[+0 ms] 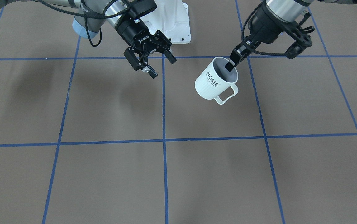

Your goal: Left arm hands cup to right arm to dump lemon

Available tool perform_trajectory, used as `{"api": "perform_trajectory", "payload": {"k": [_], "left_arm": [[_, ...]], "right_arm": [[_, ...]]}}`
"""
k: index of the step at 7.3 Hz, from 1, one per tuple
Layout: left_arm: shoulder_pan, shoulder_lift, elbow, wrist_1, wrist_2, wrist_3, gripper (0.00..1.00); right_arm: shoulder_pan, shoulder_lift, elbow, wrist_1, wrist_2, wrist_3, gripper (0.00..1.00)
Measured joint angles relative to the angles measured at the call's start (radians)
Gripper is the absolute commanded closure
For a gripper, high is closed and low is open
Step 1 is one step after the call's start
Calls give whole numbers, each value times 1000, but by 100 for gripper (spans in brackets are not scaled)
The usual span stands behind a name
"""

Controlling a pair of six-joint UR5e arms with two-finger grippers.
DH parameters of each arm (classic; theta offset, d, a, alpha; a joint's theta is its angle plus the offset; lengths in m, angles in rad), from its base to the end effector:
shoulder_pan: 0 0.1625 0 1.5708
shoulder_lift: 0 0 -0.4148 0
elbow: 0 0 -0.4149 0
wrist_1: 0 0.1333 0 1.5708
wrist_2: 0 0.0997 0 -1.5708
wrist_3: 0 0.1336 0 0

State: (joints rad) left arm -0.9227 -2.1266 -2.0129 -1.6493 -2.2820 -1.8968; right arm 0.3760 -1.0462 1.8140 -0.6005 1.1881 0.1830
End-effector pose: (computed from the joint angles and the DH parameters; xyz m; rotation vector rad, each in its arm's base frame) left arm 0.3135 -0.4903 0.1265 -0.3149 1.1924 -0.7099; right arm -0.5018 -0.3951 0.1144 1.5074 -0.8763 -0.4133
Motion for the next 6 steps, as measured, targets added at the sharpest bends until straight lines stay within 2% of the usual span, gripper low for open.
{"api": "perform_trajectory", "payload": {"k": [6], "left_arm": [[84, -70, -2, 0, 48, -79, 100]], "right_arm": [[-33, 36, 0, -4, -30, -19, 2]]}}
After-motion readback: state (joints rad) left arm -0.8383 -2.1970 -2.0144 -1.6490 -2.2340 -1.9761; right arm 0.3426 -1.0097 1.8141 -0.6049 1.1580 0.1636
